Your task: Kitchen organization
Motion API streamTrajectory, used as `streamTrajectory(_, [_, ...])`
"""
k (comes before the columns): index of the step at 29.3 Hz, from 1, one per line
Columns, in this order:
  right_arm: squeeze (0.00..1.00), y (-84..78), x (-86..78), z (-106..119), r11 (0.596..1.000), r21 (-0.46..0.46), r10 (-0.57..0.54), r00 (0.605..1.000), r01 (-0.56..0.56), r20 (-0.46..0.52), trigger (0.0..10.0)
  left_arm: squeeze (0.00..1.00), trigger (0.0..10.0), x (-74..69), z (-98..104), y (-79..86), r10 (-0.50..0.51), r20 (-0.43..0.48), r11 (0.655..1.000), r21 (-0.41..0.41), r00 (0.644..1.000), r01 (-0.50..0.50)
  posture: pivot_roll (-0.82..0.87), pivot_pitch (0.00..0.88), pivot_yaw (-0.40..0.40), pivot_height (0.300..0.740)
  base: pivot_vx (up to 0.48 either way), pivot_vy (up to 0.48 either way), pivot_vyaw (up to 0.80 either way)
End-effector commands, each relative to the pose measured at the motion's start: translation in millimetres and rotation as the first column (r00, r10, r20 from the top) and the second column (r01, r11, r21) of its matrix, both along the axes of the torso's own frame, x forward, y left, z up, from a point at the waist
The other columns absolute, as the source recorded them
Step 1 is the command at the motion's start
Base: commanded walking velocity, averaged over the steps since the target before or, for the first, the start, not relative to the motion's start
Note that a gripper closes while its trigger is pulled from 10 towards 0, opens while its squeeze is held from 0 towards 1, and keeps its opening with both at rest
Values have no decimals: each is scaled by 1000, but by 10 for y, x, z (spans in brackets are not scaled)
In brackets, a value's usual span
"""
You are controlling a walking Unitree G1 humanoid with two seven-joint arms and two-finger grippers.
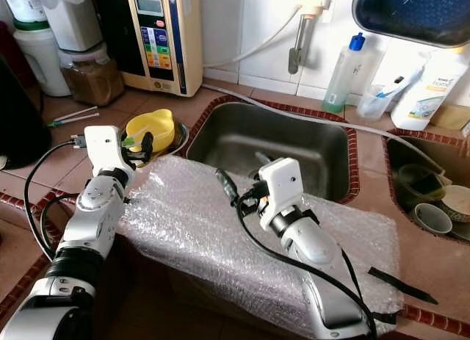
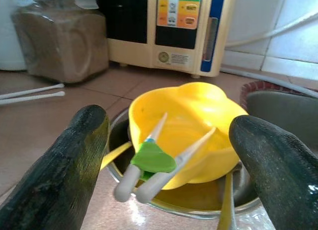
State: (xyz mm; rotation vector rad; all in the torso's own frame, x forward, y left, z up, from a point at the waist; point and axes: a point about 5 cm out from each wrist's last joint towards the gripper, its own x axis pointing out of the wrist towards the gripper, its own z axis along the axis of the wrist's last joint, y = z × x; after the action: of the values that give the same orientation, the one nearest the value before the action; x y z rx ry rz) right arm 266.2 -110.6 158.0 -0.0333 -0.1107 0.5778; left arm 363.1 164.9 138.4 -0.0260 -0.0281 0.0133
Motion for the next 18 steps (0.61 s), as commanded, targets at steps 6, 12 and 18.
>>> streamTrajectory(6, [0,88,-91,35,996,17,91,996,-90,-13,10000,0,0,63,-11,23,-14,2,999,-40,1000,14,-39,0,6,740,0,0,0])
streamTrajectory(12, [0,85,-84,32,996,11,93,996,-93,-16,10000,0,0,66,-34,41,-7,-3,998,-65,1000,7,-38,0,3,740,0,0,0])
streamTrajectory(18, [0,77,-75,32,996,2,88,996,-88,-15,10000,0,0,77,-34,59,-6,7,998,-65,1000,7,-37,0,1,740,0,0,0])
